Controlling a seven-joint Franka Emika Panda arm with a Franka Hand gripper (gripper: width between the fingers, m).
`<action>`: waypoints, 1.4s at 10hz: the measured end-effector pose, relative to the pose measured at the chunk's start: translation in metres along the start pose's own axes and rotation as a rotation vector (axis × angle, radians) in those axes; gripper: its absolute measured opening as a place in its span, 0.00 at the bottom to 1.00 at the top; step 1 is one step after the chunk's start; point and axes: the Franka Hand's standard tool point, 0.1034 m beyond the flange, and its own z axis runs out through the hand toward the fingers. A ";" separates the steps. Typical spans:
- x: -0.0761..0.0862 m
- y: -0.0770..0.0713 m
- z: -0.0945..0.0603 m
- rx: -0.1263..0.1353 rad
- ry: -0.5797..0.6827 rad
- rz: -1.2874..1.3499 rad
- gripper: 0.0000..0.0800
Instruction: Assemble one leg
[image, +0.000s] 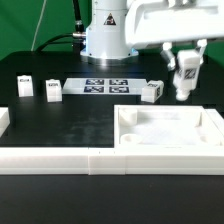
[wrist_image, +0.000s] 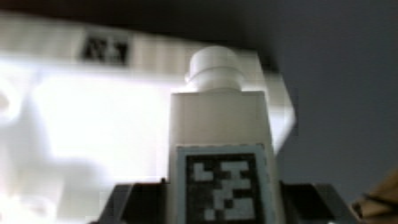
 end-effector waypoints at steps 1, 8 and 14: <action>0.019 -0.001 0.000 0.002 0.024 -0.015 0.36; 0.069 -0.014 0.002 0.025 -0.003 -0.028 0.36; 0.074 -0.013 0.000 0.024 0.007 -0.040 0.36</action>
Offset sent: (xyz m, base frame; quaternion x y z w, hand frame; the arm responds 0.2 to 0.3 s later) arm 0.0507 0.0116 0.0071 0.0120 -0.0211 -0.0233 0.9994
